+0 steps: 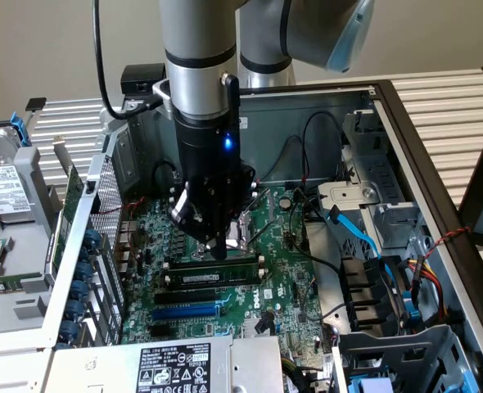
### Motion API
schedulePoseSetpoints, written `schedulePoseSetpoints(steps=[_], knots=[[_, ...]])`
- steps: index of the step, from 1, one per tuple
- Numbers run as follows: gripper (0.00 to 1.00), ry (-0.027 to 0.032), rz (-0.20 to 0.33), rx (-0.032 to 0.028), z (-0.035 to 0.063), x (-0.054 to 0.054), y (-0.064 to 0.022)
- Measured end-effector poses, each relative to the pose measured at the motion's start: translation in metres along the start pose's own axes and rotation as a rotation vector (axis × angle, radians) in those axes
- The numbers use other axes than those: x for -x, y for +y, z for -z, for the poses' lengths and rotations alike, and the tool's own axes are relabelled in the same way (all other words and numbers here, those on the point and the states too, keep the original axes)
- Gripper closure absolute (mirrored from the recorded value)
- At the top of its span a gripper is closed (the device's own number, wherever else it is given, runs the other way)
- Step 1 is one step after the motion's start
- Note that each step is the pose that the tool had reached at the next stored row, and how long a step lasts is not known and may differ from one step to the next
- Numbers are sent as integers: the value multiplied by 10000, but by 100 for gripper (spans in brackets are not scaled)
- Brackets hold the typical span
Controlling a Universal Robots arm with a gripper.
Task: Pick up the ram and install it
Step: 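Press down the ram until it locks into place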
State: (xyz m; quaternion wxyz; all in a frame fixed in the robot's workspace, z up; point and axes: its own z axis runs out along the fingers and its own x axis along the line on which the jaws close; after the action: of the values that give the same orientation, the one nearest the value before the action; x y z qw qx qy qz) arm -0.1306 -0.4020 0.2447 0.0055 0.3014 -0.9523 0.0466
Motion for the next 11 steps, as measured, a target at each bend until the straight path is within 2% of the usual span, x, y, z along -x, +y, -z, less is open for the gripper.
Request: schedulePoseSetpoints(steps=[1, 4, 11], knots=[[90, 0, -115, -2, 0, 0, 0], [90, 32, -1071, -4, 1, -1, 0], [90, 29, -1909, -20, 0, 0, 0]])
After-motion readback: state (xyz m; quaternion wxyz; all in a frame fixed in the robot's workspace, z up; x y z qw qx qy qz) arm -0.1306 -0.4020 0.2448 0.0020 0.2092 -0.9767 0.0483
